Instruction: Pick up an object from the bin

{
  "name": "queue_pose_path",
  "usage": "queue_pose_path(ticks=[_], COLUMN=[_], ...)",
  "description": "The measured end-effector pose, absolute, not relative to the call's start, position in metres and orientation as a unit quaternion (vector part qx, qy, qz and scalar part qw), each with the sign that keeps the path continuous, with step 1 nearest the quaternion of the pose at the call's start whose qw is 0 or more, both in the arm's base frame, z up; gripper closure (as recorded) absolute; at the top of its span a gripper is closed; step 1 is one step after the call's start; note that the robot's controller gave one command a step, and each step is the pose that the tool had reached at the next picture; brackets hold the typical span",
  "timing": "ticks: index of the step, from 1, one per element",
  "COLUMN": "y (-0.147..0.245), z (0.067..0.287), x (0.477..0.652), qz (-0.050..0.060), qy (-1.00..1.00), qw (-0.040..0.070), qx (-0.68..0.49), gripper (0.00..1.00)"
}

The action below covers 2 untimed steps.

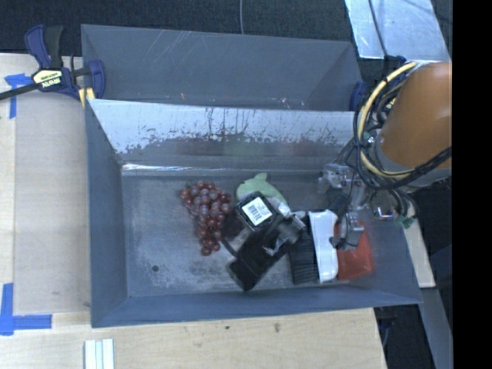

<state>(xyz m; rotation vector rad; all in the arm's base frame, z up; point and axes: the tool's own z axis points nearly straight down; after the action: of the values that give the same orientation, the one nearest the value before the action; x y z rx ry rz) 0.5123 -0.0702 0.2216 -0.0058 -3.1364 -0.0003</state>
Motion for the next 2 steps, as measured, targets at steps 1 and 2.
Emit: queue_pose_path(ticks=[1, 2], y=[-0.07, -0.065], z=[0.226, 0.213], x=[0.514, 0.519], qz=[0.0, 0.001], qy=[-1.0, -0.997], qw=[-0.002, -0.003], qx=[-0.001, 0.078], gripper=[0.0, 0.0])
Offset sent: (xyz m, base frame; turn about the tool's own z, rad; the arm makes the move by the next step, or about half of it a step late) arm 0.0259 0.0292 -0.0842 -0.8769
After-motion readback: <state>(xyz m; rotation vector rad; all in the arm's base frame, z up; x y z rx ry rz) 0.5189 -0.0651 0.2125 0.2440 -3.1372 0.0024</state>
